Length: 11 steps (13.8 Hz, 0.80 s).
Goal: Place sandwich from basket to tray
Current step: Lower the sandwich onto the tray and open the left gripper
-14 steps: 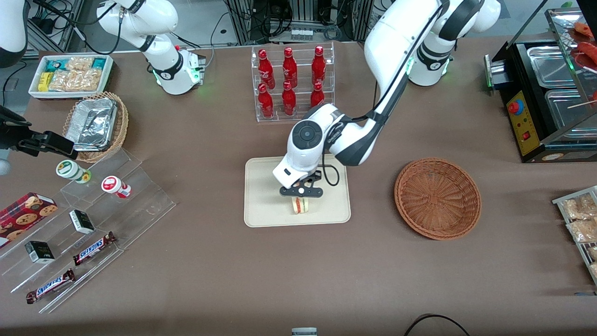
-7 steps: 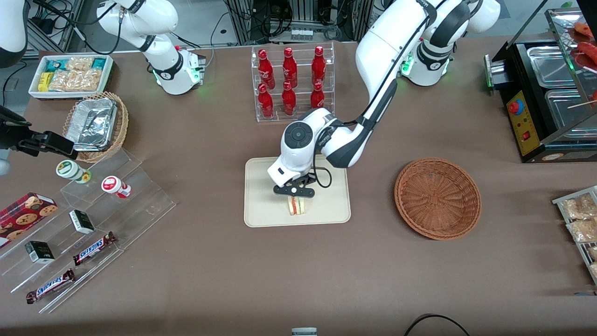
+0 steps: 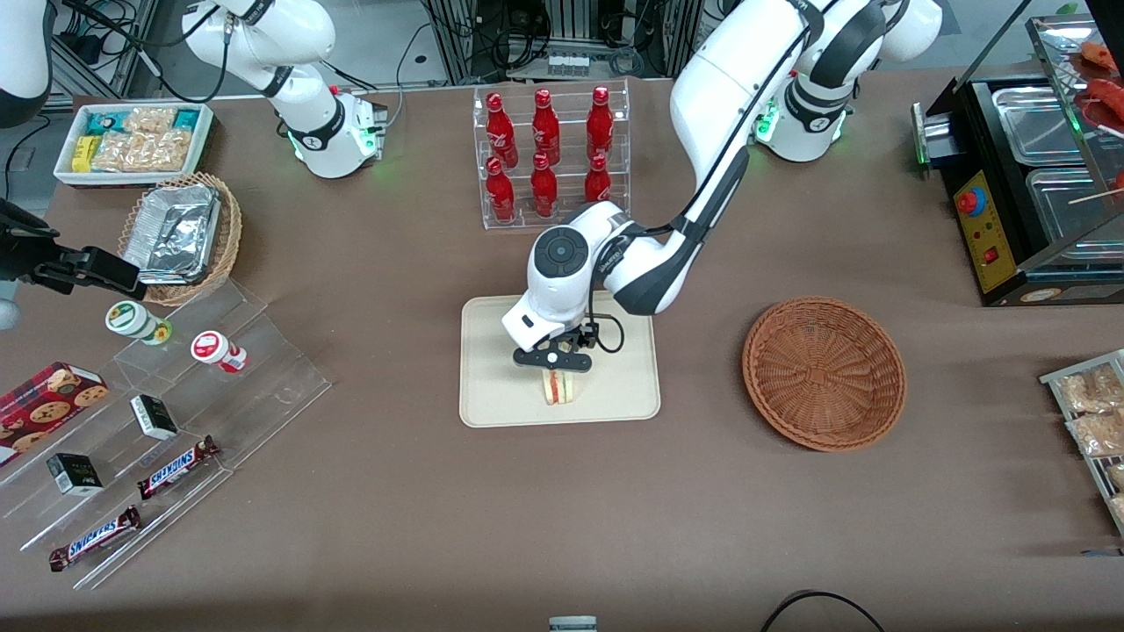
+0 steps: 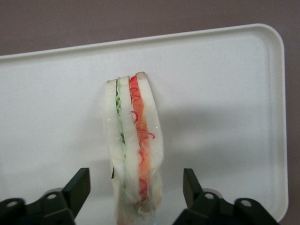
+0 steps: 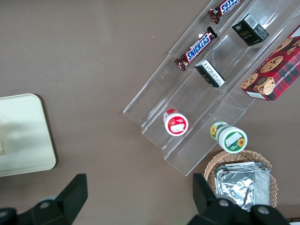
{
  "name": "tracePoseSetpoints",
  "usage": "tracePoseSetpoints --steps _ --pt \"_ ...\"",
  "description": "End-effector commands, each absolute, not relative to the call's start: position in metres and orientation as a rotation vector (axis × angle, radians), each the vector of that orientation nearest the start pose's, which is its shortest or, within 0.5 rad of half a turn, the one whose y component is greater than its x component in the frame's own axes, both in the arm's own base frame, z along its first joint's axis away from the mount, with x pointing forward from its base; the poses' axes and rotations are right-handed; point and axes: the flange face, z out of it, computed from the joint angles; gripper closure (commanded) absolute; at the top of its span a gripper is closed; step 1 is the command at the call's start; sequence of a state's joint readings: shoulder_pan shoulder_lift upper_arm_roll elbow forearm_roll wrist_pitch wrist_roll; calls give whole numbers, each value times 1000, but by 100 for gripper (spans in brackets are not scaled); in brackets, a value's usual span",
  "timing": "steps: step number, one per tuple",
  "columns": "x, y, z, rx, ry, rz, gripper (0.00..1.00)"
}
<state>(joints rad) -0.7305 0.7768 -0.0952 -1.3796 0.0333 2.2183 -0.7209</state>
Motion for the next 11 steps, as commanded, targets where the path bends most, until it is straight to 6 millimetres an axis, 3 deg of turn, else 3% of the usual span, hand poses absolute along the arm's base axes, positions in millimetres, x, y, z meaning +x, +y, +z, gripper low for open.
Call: tracePoseSetpoints --steps 1,2,4,5,11 --pt "518 -525 316 -3215 118 -71 0" --pt "527 -515 337 -3231 81 -102 0" --pt "553 -470 390 -3224 -34 -102 0" --pt "556 -451 416 -3206 -56 -84 0" --pt "588 -296 512 -3132 -124 19 0"
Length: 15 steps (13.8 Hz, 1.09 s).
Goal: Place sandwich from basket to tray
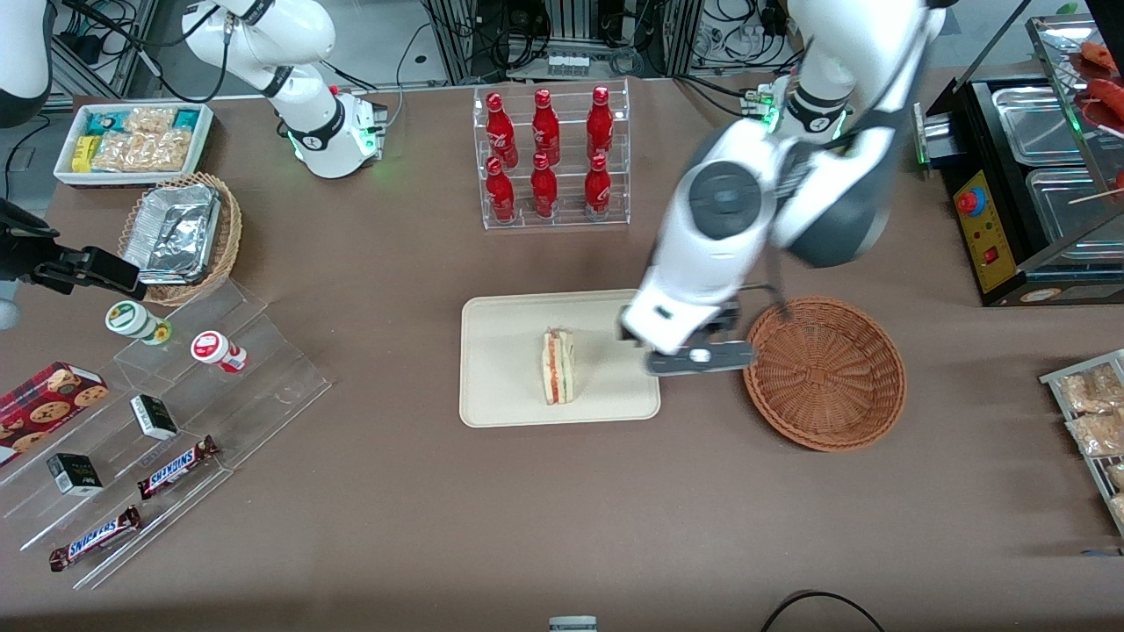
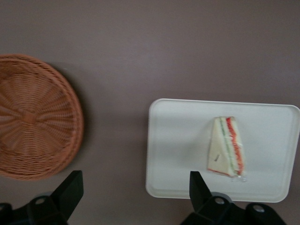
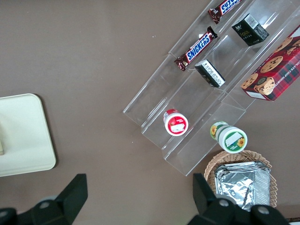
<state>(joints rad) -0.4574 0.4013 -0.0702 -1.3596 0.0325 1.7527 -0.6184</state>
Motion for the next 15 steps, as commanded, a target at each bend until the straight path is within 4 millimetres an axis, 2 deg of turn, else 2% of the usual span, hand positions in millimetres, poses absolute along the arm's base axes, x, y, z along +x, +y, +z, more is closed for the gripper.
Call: tracePoseSetpoints --steps 1,2,7,11,12,15 --pt "585 -278 525 -3134 -100 10 0" --pt "581 -260 539 -3135 -94 -2 0" --pt "572 -159 570 -3129 12 76 0" --pt "555 -114 579 -3134 81 96 0" --pt "550 -97 578 -3132 105 98 0" --pt "537 -74 584 -3132 120 79 0"
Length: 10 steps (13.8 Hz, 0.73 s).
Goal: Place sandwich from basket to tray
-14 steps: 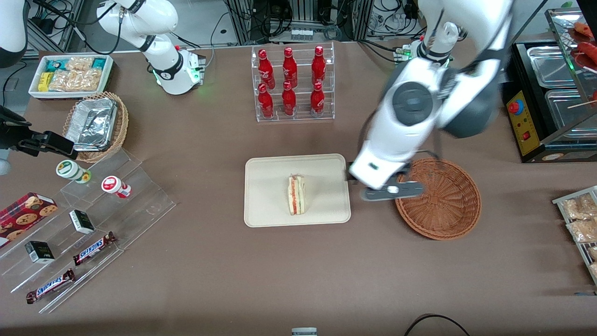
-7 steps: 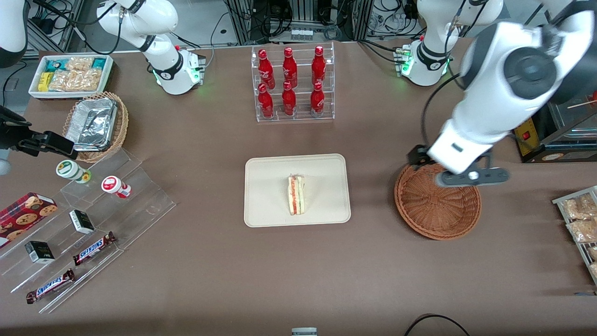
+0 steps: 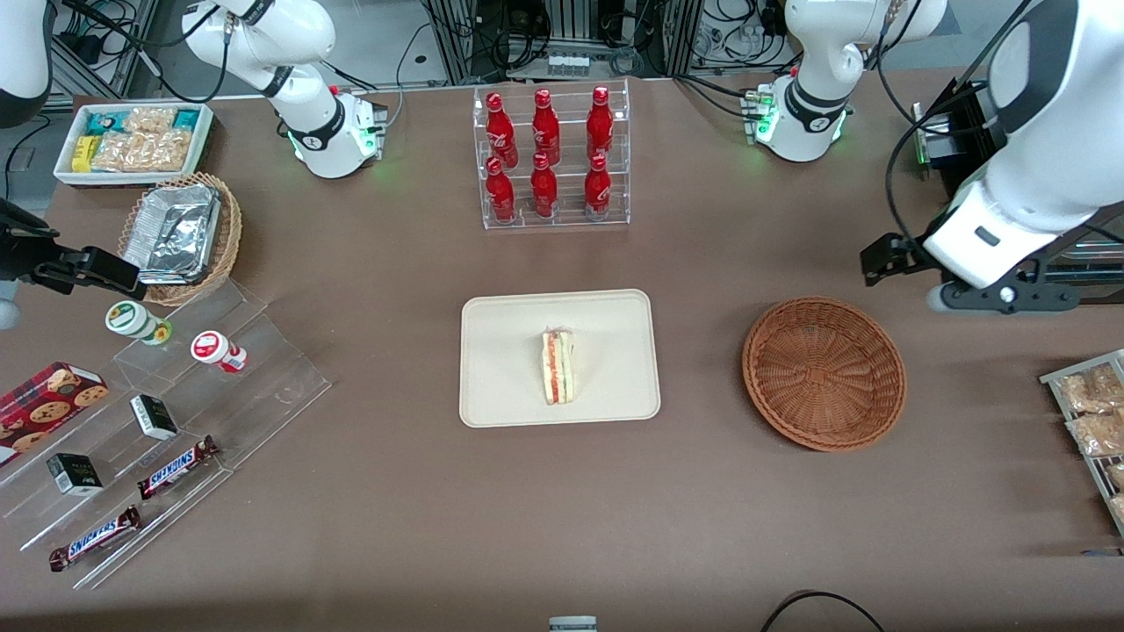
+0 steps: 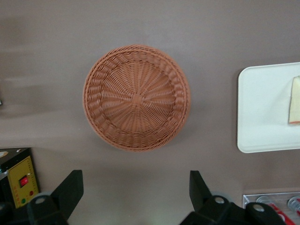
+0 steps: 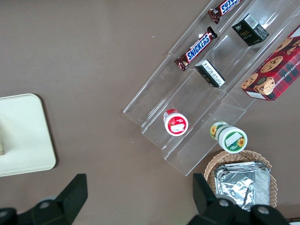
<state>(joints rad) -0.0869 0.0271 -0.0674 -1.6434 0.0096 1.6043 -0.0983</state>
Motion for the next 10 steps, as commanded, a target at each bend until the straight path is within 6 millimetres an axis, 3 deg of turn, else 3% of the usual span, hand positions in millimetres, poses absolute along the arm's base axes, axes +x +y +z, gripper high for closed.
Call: tracePoseSetpoints --steps 1,5,10 --pt "538 -71 585 -3124 118 73 0" --pt "554 -45 596 -3134 49 40 0" --pt "552 -43 610 -3131 29 23 0"
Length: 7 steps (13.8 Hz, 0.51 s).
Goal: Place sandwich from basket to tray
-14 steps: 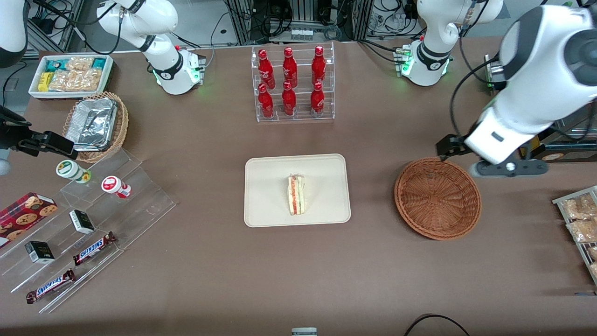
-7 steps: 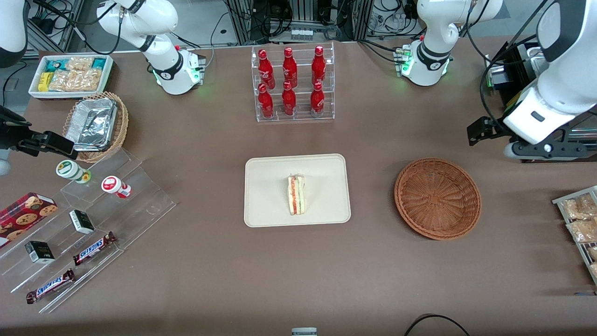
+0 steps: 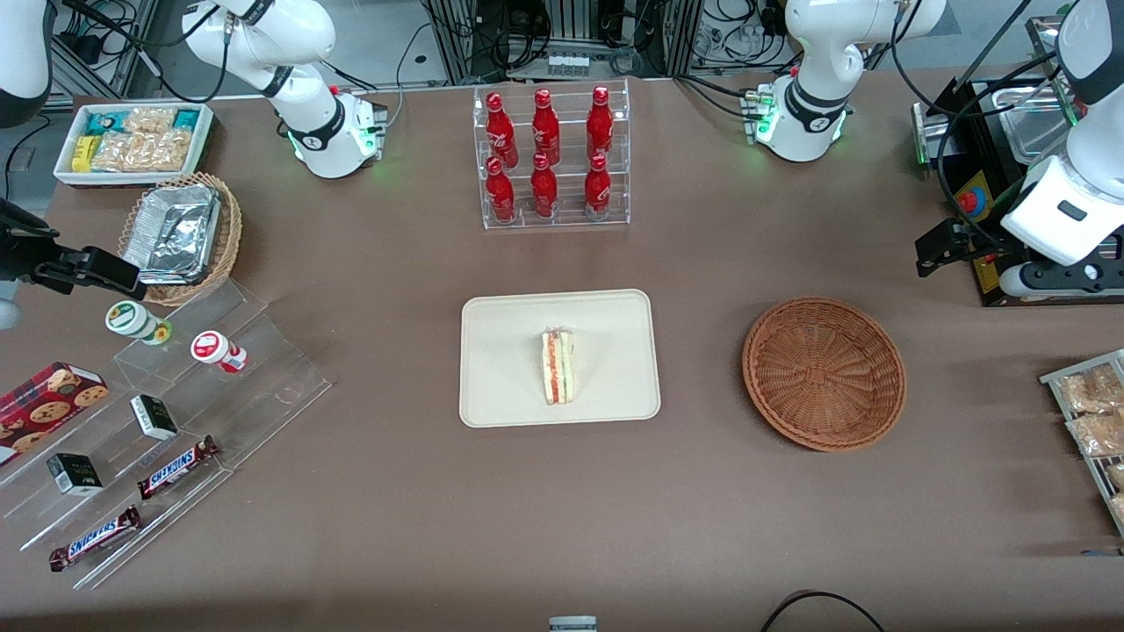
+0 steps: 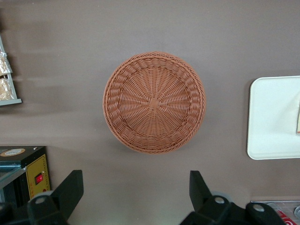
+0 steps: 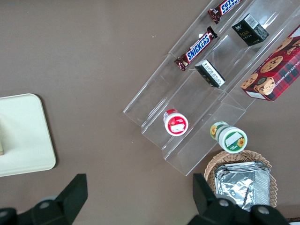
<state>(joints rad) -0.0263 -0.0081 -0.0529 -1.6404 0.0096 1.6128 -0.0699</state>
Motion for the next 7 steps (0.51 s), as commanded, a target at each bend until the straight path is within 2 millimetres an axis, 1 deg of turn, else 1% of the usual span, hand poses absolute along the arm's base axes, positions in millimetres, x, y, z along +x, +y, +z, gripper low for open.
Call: tracePoseSetpoints --steps 1,2,4,6,7 --pt "550 -43 611 -3132 55 45 0" --pt "548 -44 611 -3125 105 52 0" --pt "538 -42 621 -3119 112 51 0" --pt "537 -41 624 -3125 74 71 0" --pt "537 -31 628 -3135 41 84 0"
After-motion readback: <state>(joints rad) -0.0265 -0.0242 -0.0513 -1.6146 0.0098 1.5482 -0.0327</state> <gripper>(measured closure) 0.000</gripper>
